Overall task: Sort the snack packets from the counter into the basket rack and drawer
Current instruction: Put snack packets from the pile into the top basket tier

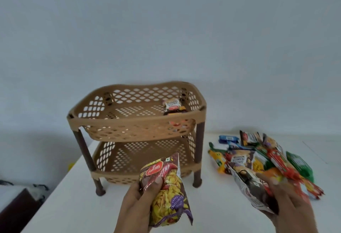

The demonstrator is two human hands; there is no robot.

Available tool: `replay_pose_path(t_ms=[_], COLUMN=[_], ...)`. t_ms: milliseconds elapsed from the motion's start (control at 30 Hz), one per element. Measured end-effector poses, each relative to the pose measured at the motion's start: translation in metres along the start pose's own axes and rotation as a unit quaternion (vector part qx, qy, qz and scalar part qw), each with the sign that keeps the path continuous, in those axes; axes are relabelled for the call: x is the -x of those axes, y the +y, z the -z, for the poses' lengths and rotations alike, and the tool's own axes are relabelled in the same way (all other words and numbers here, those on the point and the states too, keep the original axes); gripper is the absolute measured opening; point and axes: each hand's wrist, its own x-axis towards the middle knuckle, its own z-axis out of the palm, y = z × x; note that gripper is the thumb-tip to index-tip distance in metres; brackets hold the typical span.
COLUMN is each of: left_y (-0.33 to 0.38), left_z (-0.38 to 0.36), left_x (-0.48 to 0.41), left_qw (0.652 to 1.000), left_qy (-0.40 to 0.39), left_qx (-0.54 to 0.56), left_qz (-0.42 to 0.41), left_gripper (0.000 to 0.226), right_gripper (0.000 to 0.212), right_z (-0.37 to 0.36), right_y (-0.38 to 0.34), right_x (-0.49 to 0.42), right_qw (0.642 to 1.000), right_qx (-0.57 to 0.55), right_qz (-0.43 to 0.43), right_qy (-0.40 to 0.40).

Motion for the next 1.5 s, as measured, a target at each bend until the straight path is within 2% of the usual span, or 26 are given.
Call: replay_pose_path(t_ms=[33, 100, 167, 300, 367, 467, 533, 600, 633, 733, 800, 867, 933, 1000, 1067, 1100, 1200, 1233, 1300, 1333, 1367, 1433, 1500], left_y=[0.012, 0.037, 0.063, 0.115, 0.139, 0.17, 0.185, 0.191, 0.192, 0.184, 0.176, 0.171, 0.172, 0.18, 0.188, 0.189, 0.183, 0.179, 0.175, 0.173, 0.172, 0.172, 0.174], left_z=[0.004, 0.011, 0.018, 0.02, 0.018, 0.013, 0.006, -0.005, -0.012, -0.029, -0.035, -0.034, -0.033, -0.029, -0.021, -0.016, -0.006, -0.005, -0.006, -0.006, -0.007, -0.008, -0.008], left_x=[-0.001, 0.0, 0.002, 0.003, -0.007, -0.047, -0.082, -0.118, -0.136, -0.175, -0.189, -0.198, -0.201, -0.197, -0.199, -0.202, -0.205, -0.207, -0.21, -0.214, -0.215, -0.217, -0.217], left_qw=[1.0, 1.0, 0.998, 0.987, 0.981, 0.972, 0.962, 0.96, 0.959, 0.947, 0.934, 0.904, 0.851, 0.766, 0.682, 0.666, 0.653, 0.634, 0.599, 0.598, 0.604, 0.638, 0.662], left_qy=[-0.005, -0.019, -0.036, -0.084, -0.092, -0.051, -0.037, -0.025, -0.016, -0.028, -0.044, -0.05, -0.06, -0.065, -0.066, -0.082, -0.175, -0.195, -0.21, -0.208, -0.203, -0.195, -0.193], left_qx=[-0.004, -0.015, -0.032, -0.065, -0.092, -0.152, -0.208, -0.237, -0.25, -0.314, -0.355, -0.425, -0.521, -0.64, -0.722, -0.732, -0.728, -0.742, -0.769, -0.771, -0.767, -0.741, -0.72], left_qz=[-0.006, -0.018, -0.044, -0.118, -0.145, -0.17, -0.171, -0.148, -0.134, -0.069, -0.019, 0.014, 0.033, -0.013, -0.093, -0.118, -0.117, -0.1, -0.076, -0.073, -0.072, -0.075, -0.082], left_gripper=[0.053, 0.063, 0.068, 0.051, 0.046, 0.045, 0.054, 0.061, 0.055, 0.023, 0.025, 0.039, 0.054, 0.057, 0.056, 0.058, 0.063, 0.062, 0.065, 0.069, 0.073, 0.08, 0.075], right_gripper=[0.064, 0.082, 0.083, 0.082, 0.076, 0.069, 0.063, 0.039, 0.025, 0.021, 0.02, 0.021, 0.024, 0.024, 0.021, 0.022, 0.026, 0.027, 0.03, 0.032, 0.034, 0.038, 0.039], right_z=[-0.011, -0.028, -0.041, -0.075, -0.091, -0.113, -0.128, -0.143, -0.151, -0.168, -0.177, -0.185, -0.192, -0.2, -0.21, -0.216, -0.244, -0.255, -0.276, -0.286, -0.295, -0.311, -0.323], right_y=[-0.009, -0.018, -0.027, -0.055, -0.067, -0.082, -0.092, -0.103, -0.109, -0.117, -0.12, -0.121, -0.122, -0.124, -0.127, -0.128, -0.128, -0.125, -0.116, -0.111, -0.106, -0.096, -0.085], right_x=[0.006, 0.015, 0.02, 0.023, 0.02, 0.009, -0.001, -0.011, -0.016, -0.033, -0.042, -0.051, -0.06, -0.071, -0.084, -0.092, -0.119, -0.128, -0.145, -0.152, -0.157, -0.166, -0.173], right_qw=[1.0, 0.998, 0.995, 0.989, 0.984, 0.973, 0.966, 0.961, 0.959, 0.954, 0.952, 0.951, 0.95, 0.947, 0.944, 0.94, 0.923, 0.914, 0.892, 0.879, 0.865, 0.837, 0.816], right_qx=[0.008, 0.004, -0.004, -0.028, -0.04, -0.046, -0.049, -0.042, -0.036, 0.0, 0.01, 0.025, 0.047, 0.069, 0.087, 0.104, 0.184, 0.215, 0.281, 0.312, 0.341, 0.39, 0.428], right_qz=[0.023, 0.054, 0.086, 0.135, 0.169, 0.214, 0.234, 0.249, 0.252, 0.274, 0.281, 0.284, 0.279, 0.277, 0.277, 0.281, 0.288, 0.286, 0.279, 0.276, 0.272, 0.269, 0.263], right_qy=[-0.009, -0.02, -0.043, -0.045, -0.048, -0.077, -0.097, -0.117, -0.122, -0.122, -0.121, -0.124, -0.131, -0.146, -0.159, -0.162, -0.178, -0.191, -0.217, -0.231, -0.247, -0.276, -0.287])
